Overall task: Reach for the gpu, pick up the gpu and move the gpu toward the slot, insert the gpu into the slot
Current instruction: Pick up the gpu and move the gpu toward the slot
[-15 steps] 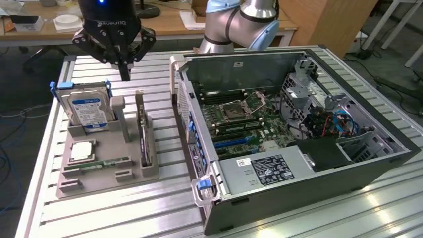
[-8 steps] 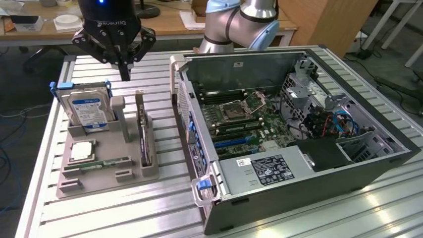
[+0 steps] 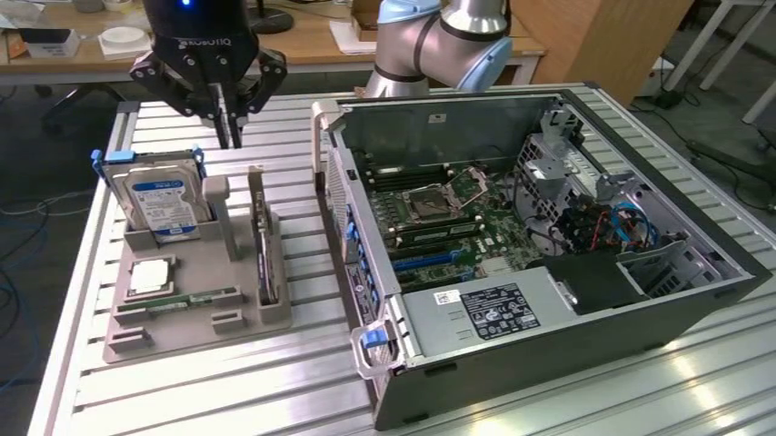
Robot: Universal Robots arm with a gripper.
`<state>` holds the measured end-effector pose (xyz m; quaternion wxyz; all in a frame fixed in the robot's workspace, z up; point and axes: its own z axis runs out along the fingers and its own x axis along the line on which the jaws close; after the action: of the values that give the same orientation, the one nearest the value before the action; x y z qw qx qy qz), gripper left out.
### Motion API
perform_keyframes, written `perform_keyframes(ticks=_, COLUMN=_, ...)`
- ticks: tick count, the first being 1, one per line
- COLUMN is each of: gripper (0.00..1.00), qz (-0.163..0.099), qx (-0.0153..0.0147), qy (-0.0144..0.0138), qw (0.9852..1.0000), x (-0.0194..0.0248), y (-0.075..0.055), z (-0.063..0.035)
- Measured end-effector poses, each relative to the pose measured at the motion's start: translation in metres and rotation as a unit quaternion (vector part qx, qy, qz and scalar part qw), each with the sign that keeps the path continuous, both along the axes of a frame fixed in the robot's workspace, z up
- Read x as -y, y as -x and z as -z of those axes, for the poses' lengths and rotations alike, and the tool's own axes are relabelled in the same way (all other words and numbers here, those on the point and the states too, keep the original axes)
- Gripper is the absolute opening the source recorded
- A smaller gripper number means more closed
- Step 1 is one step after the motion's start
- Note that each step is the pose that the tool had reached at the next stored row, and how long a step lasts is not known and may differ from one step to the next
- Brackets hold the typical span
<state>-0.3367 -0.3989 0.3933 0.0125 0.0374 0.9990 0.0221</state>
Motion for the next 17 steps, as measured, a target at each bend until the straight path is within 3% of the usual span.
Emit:
perform_keyframes(ticks=1, gripper=0.23, qz=0.000, qx=0.0000, qy=0.0000, qw=1.0000, x=0.0000, y=0.000, z=0.0000)
perform_keyframes(ticks=2, gripper=0.23, qz=0.000, qx=0.0000, qy=0.0000, qw=1.0000, x=0.0000, y=0.000, z=0.0000)
perform_keyframes(ticks=5, gripper=0.41, qz=0.000, qx=0.0000, qy=0.0000, qw=1.0000, x=0.0000, y=0.000, z=0.0000)
perform_keyframes(ticks=8, gripper=0.41, qz=-0.002, qx=0.0000, qy=0.0001, qw=1.0000, x=0.0018, y=0.000, z=0.0000)
perform_keyframes(ticks=9, gripper=0.47, qz=-0.008, qx=0.0000, qy=0.0001, qw=1.0000, x=0.0018, y=0.000, z=0.0000)
perform_keyframes(ticks=11, gripper=0.47, qz=-0.022, qx=0.0000, qy=0.0001, qw=0.9998, x=0.0018, y=0.001, z=0.0003)
perform_keyframes(ticks=14, gripper=0.47, qz=-0.042, qx=-0.0004, qy=0.0001, qw=0.9991, x=0.0020, y=0.001, z=0.0049)
perform_keyframes(ticks=17, gripper=0.47, qz=-0.044, qx=-0.0009, qy=0.0000, qw=0.9990, x=0.0030, y=0.000, z=0.0103)
